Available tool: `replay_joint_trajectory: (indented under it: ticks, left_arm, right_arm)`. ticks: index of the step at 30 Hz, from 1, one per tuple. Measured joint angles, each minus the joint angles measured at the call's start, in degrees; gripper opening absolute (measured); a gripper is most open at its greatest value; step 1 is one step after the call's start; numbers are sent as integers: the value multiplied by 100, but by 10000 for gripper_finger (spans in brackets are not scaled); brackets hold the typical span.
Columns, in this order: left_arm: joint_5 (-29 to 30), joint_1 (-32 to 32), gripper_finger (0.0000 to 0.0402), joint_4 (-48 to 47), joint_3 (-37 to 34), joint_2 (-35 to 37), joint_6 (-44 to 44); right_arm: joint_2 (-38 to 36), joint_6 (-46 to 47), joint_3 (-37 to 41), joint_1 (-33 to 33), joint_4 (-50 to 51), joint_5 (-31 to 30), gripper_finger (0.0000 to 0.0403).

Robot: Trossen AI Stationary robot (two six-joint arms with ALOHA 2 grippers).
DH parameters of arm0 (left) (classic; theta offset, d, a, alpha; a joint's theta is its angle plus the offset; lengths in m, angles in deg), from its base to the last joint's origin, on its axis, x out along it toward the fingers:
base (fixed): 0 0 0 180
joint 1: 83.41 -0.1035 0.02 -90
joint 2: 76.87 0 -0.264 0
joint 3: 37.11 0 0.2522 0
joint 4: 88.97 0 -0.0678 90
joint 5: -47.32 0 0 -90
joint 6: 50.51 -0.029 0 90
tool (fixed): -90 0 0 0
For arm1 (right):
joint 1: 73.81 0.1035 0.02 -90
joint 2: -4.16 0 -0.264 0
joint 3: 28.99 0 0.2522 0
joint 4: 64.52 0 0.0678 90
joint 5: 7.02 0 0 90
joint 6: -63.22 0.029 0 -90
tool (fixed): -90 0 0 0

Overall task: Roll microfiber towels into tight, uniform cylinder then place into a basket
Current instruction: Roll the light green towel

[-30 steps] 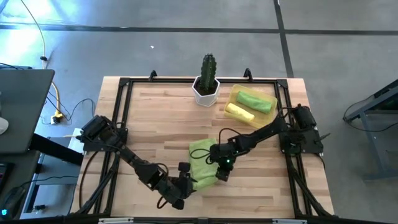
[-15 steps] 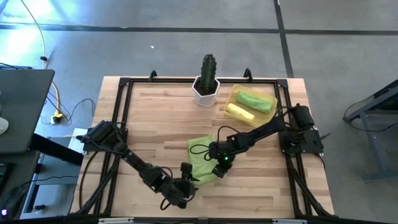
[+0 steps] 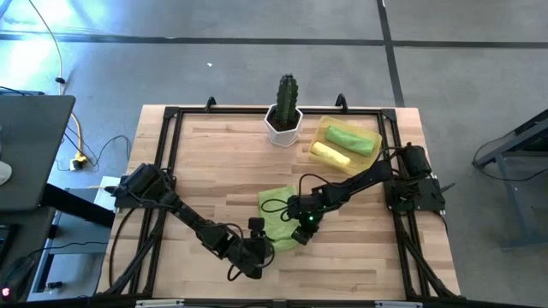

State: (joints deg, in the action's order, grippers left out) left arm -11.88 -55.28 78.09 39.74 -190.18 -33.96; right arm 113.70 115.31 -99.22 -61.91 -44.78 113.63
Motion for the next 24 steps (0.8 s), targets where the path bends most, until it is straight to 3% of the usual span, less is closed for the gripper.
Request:
replay_joint_trajectory:
  ticks: [7,16,24]
  left_arm:
    - [-242,-27,132,-197,2,-95,520]
    - [-839,-80,13,-51,0,-129,1143]
    - [-1272,-166,5,53,-91,-127,2525]
  right_arm:
    - [0,-96,0,0,-27,-24,0]
    - [0,-517,0,0,-47,-39,1]
    - [-406,-1689,-2,3,164,-476,46]
